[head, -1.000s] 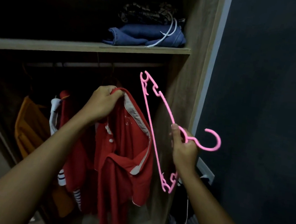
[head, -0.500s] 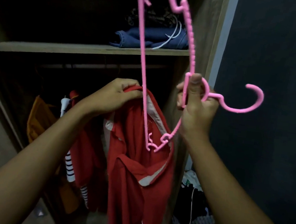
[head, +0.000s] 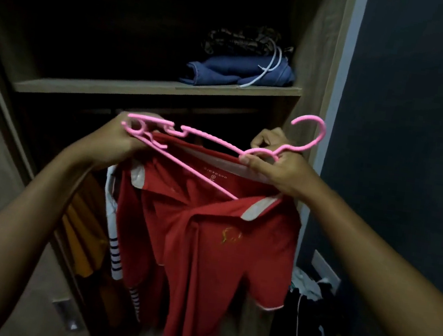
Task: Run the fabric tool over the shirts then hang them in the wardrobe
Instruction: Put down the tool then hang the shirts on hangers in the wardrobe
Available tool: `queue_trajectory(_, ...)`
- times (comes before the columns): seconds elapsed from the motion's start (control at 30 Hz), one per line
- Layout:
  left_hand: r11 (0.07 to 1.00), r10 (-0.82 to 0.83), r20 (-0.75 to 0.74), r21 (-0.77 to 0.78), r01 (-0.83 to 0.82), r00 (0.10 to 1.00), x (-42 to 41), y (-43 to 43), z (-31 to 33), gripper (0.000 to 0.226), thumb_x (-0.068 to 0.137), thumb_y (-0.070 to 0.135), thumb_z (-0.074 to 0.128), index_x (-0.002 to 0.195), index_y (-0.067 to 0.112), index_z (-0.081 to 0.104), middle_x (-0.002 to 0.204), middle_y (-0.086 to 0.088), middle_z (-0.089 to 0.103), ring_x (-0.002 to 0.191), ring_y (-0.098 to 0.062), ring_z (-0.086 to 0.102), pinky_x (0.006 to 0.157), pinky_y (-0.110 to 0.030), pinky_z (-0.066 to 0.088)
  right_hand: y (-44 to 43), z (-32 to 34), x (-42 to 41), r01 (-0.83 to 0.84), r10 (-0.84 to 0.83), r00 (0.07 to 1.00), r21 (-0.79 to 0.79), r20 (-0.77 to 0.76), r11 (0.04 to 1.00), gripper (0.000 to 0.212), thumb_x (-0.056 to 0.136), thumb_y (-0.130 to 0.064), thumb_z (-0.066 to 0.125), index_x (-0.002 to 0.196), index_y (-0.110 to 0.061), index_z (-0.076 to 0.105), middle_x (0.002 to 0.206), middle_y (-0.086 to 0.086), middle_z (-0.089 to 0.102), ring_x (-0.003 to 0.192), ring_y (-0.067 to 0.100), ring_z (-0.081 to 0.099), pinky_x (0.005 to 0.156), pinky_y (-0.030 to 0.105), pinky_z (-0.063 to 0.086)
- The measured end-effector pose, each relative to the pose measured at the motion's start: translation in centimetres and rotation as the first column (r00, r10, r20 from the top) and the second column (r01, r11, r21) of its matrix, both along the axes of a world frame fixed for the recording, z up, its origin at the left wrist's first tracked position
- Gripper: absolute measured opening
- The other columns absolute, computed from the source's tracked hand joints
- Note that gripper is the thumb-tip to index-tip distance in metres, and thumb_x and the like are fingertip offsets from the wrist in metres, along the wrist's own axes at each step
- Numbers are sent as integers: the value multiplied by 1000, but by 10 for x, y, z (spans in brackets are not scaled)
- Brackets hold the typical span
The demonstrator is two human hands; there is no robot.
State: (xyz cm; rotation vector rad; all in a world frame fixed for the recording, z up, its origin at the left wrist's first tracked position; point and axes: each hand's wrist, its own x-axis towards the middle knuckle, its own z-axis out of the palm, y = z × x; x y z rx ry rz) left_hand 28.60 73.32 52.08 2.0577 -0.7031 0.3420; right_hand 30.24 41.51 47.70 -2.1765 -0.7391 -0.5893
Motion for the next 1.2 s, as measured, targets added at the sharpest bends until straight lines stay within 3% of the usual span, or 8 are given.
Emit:
queue_trajectory(0.1,995,56,-24,88,-54,998,0,8,-2,45,89,-18,58,104,24,67,78,25,74,65,12,65,55,-4,48,-7,15,0,21,-28,998,-136,-51,990,34,86,-51,68,91,-18,62,97,-4,54,88,6,54,73,13,41)
queue_trajectory(0.27,982,172,-97,99,-162,980,5,34,2,33,89,-12,60,111,9,71,108,-16,74,81,-9,70,66,-18,56,-14,31,8,-24,-18,992,-323,-129,946,37,84,-65,61,80,-29,61,93,-5,55,91,12,57,83,33,50)
queue_trajectory(0.4,977,212,-102,1,-213,972,2,20,7,29,92,-12,53,104,7,71,93,-8,71,74,0,67,68,-10,52,0,32,15,-20,-45,988,-415,-146,910,45,81,-66,65,68,-23,63,84,-7,55,78,9,57,72,28,49)
queue_trajectory(0.5,984,141,-144,-88,-155,979,3,-15,-6,20,93,0,55,88,13,69,84,-5,68,76,-8,63,71,-18,48,26,28,19,-29,-10,992,-317,-122,948,43,73,-54,81,71,-16,60,76,-2,60,65,8,54,62,30,47)
queue_trajectory(0.67,974,142,-175,-153,-169,974,7,-46,-37,24,91,23,65,68,21,60,66,4,55,67,-11,48,61,-28,36,46,32,17,-286,331,939,325,-92,901,9,79,-12,81,78,-5,75,66,-6,69,59,2,57,58,17,44)
queue_trajectory(0.8,955,199,-166,-190,-229,966,9,-42,-46,25,98,20,58,73,19,59,72,-3,54,71,-15,48,67,-31,37,35,49,19,-194,233,957,213,-175,957,22,90,-27,71,80,-8,71,49,-4,58,38,9,35,38,19,24)
queue_trajectory(1.1,984,163,64,-86,-157,985,-16,-32,-29,33,92,35,54,69,12,54,65,4,50,64,-9,47,65,-32,37,48,42,14,-209,215,975,96,-60,973,21,95,-22,65,87,-5,74,48,3,53,42,5,40,45,18,32)
queue_trajectory(1.2,974,220,-77,-29,-223,972,-27,-15,-21,64,92,58,52,52,9,63,51,-8,54,50,-18,49,56,-29,37,48,47,14,-219,223,975,185,2,958,21,96,-20,65,90,-2,74,46,-1,50,41,2,39,47,16,33)
